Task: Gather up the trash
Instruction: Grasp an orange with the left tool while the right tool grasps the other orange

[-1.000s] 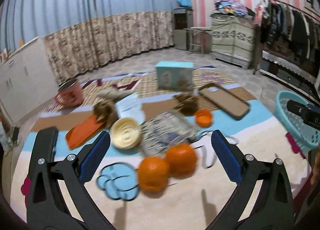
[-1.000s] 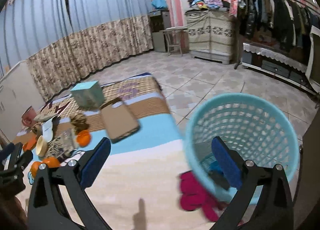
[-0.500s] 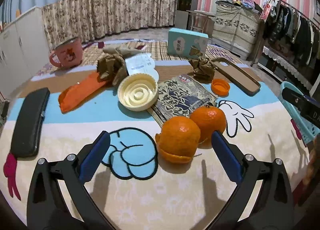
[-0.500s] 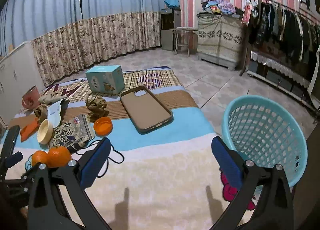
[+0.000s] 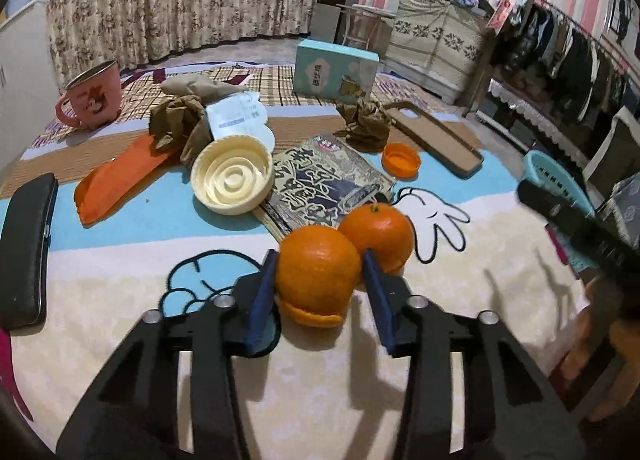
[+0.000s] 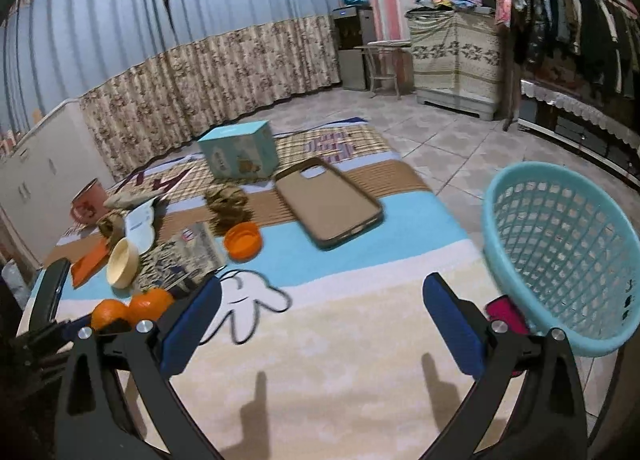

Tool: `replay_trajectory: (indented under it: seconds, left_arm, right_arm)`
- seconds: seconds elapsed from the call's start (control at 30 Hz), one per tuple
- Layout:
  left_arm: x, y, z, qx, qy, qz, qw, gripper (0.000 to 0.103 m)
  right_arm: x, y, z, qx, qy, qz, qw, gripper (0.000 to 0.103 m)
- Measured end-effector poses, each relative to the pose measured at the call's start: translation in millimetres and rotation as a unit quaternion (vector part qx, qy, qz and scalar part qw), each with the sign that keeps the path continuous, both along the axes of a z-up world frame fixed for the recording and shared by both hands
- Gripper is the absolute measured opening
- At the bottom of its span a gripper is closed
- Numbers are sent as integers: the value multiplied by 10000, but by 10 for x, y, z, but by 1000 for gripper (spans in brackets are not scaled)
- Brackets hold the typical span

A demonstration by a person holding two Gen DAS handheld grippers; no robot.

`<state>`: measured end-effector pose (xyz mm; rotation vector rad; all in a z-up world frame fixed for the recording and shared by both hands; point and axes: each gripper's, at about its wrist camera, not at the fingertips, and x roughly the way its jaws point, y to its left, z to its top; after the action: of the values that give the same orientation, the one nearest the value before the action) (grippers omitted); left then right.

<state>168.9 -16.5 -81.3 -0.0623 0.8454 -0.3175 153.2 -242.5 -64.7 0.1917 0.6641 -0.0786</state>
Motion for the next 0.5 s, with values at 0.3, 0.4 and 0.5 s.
replay_trajectory:
  seconds: [0.3,0.4,0.5]
  left_arm:
    - [66,458,160,163,-229,590,9979,40]
    - [101,599,189,244,-292,835,9958,40]
    - [123,711,202,326,-338,1009,9938,40]
  right_arm:
    - [11,445,-43,-298,59,515,9982,98]
    - [22,555,-50,-381,86,676,9970,98]
    - [31,663,-60,-488,86,828,9953,98]
